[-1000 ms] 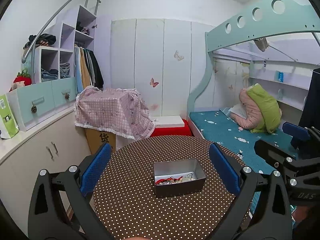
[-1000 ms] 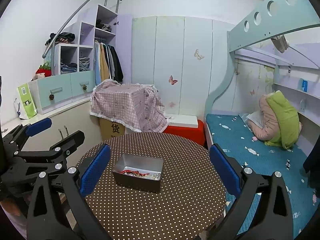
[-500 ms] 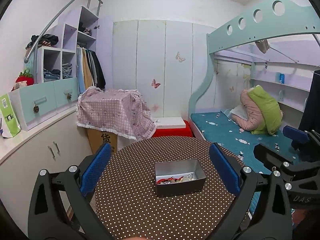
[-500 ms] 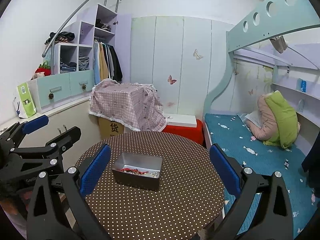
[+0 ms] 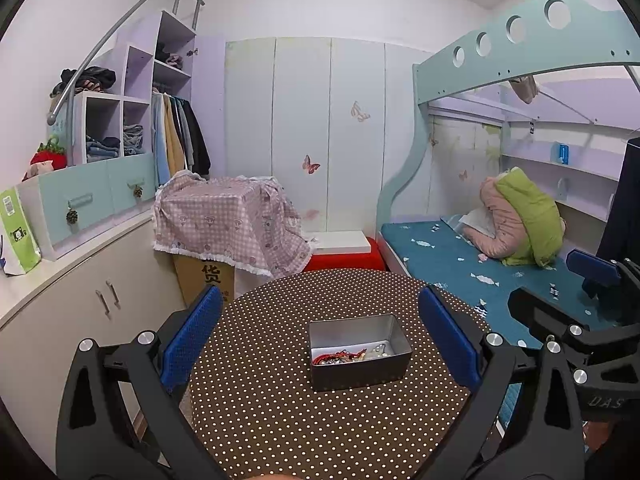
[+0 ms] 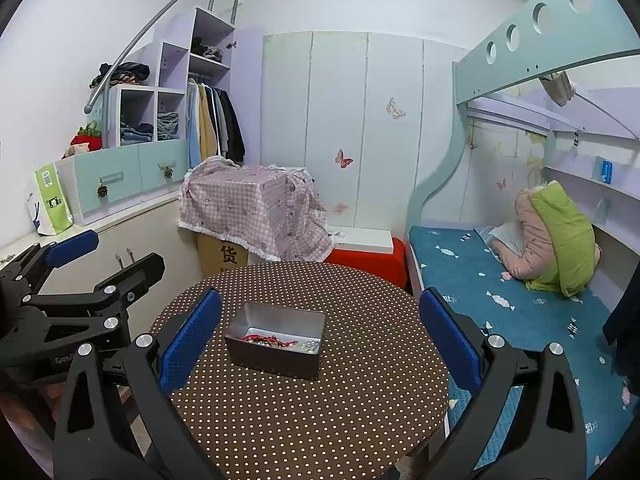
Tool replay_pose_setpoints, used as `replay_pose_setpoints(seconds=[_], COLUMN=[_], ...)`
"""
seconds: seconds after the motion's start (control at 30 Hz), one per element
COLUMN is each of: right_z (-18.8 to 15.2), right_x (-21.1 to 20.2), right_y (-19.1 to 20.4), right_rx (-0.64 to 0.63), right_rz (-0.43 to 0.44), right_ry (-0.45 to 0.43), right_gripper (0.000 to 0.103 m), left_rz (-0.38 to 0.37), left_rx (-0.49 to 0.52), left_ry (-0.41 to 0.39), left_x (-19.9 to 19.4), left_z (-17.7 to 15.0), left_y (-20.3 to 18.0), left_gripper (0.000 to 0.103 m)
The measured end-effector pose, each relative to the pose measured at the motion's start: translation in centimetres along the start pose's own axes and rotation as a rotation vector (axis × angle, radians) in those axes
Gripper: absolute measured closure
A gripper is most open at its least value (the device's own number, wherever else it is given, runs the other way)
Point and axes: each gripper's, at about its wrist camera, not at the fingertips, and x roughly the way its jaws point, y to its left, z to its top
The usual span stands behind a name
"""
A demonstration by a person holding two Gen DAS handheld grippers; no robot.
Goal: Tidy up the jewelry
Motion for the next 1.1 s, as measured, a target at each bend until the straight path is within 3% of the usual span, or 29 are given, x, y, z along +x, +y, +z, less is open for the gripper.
replay_pose_setpoints(seconds=[1.1], right_z=[-0.37], right_x=[0.17], right_y=[-0.32], right_rx=[0.02], right_rz=[-0.003], right_ry=[0.003], right_gripper=[0.008], left_rz=[0.006], left_rx=[-0.005], left_ry=[0.01], left_x=[0.03], left_z=[-0.01], left_y=[-0.68], left_gripper=[0.005])
